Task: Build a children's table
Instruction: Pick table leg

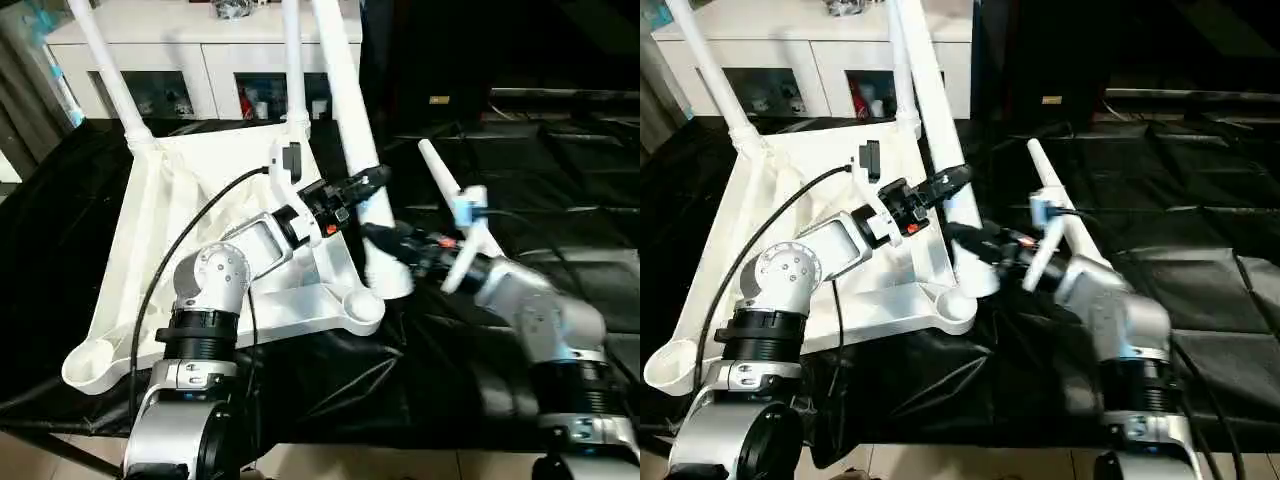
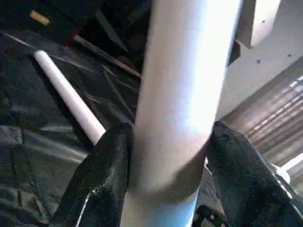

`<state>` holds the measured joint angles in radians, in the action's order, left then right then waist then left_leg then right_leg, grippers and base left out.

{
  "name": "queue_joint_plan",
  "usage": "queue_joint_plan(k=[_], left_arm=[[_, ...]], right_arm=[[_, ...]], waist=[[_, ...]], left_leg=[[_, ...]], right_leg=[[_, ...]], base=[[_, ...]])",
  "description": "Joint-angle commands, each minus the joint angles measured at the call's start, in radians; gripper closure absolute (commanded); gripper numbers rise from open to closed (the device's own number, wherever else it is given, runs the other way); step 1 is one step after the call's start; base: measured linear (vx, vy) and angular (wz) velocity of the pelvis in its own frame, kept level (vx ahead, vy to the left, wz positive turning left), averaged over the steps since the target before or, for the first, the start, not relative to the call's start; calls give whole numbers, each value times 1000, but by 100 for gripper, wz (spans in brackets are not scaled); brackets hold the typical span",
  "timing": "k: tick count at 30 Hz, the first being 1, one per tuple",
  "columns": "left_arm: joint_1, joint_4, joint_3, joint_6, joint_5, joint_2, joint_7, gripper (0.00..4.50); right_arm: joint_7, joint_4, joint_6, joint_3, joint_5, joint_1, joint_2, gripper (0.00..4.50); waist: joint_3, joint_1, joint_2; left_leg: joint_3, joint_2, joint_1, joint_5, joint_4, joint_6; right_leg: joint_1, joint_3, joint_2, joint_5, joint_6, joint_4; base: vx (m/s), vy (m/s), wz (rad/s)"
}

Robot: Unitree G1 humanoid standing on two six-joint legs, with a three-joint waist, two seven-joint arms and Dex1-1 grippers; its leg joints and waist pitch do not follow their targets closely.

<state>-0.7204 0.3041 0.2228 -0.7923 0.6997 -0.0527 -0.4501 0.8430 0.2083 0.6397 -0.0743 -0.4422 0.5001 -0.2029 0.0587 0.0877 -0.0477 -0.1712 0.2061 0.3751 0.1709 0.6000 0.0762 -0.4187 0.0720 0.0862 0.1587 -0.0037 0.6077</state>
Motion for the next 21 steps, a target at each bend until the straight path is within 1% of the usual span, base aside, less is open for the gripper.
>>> queue_joint_plan(k=[1, 2, 3, 4, 5, 7, 8, 9, 10, 12, 13, 14, 15, 18, 21], left_arm=[[-24, -75, -16, 0, 15, -26, 13, 217], [-24, -76, -19, 8, 1, -26, 25, 221], [-25, -71, -18, 22, -16, -28, 47, 221], [-29, -62, -15, 40, -34, -30, 75, 228], [-31, -52, -16, 62, -57, -29, 106, 233], [-30, -37, -29, 100, -112, -22, 158, 238], [-30, -37, -29, 100, -112, -22, 158, 244], [-28, -34, -41, 114, -136, -17, 170, 244], [-28, -34, -41, 114, -136, -17, 170, 244], [-17, -38, -68, 121, -167, -6, 167, 251], [-8, -44, -93, 126, -192, 1, 163, 253], [-7, -44, -95, 127, -194, 1, 163, 254], [0, -50, -113, 132, -213, 5, 164, 255], [9, -55, -129, 138, -229, 4, 171, 259], [22, -64, -111, 131, -215, -7, 188, 259]], right_arm=[[-71, 12, 15, 58, 66, 9, 18, 262], [-96, 15, 11, 65, 81, 18, 27, 262], [-121, 13, 1, 75, 98, 24, 34, 262], [-143, 12, -8, 81, 111, 30, 42, 263], [-173, 12, -15, 82, 121, 37, 52, 263], [-213, -1, -31, 106, 154, 46, 63, 263], [-213, -1, -31, 106, 154, 46, 63, 263], [-229, -7, -34, 114, 164, 49, 67, 263], [-229, -7, -34, 114, 164, 49, 67, 263], [-251, -20, -34, 126, 178, 54, 75, 263], [-263, -32, -33, 134, 185, 58, 79, 263], [-263, -34, -32, 135, 186, 58, 79, 263], [-267, -47, -31, 143, 190, 61, 80, 263], [-268, -61, -31, 156, 196, 66, 79, 263], [-270, -73, -43, 174, 208, 70, 75, 263]], waist=[[-75, -1, 12], [-74, -3, 14], [-73, -3, 11], [-73, -3, 11], [-74, -4, 11], [-74, -5, 10], [-75, -6, 10], [-76, -5, 10], [-78, -4, 9], [-81, -3, 8], [-84, -3, 15], [-84, -3, 13], [-83, -3, 14], [-82, -3, 14], [-79, -1, 23]], left_leg=[[-1, 4, -6, 214, -66, -26], [-1, 3, -4, 217, -67, -27], [-1, 2, -6, 221, -68, -25], [0, 3, -7, 220, -68, -20], [-1, 2, -6, 220, -69, -18], [1, 4, -7, 220, -71, -11], [1, 3, -6, 216, -71, -10], [1, 3, -6, 211, -71, -11], [0, 4, -5, 196, -70, -12], [0, 6, -5, 170, -68, -19], [0, 8, -3, 147, -67, -27], [0, 7, -1, 138, -67, -32], [0, 8, 0, 127, -66, -38], [-3, 7, 0, 126, -64, -44], [-5, 6, 2, 142, -65, -41]], right_leg=[[61, -26, 36, 335, -154, -91], [62, -26, 35, 339, -151, -91], [60, -26, 36, 358, -142, -94], [58, -26, 36, 365, -133, -94], [60, -27, 35, 364, -127, -96], [58, -27, 34, 355, -120, -94], [60, -27, 35, 344, -117, -94], [61, -28, 36, 334, -118, -94], [60, -29, 35, 302, -124, -90], [60, -31, 35, 240, -145, -83], [62, -31, 36, 196, -162, -78], [63, -31, 36, 187, -167, -77], [64, -31, 37, 173, -172, -74], [65, -33, 39, 172, -183, -75], [66, -33, 42, 220, -172, -79]], base=[[0, 0, 0], [0, 0, 0], [0, 0, 0], [0, 0, 0], [0, 0, 0], [0, 0, 0], [0, 0, 0], [0, 0, 0], [0, 0, 0], [0, 0, 0], [0, 0, 0], [0, 0, 0], [0, 0, 0], [0, 0, 0], [0, 0, 0]])
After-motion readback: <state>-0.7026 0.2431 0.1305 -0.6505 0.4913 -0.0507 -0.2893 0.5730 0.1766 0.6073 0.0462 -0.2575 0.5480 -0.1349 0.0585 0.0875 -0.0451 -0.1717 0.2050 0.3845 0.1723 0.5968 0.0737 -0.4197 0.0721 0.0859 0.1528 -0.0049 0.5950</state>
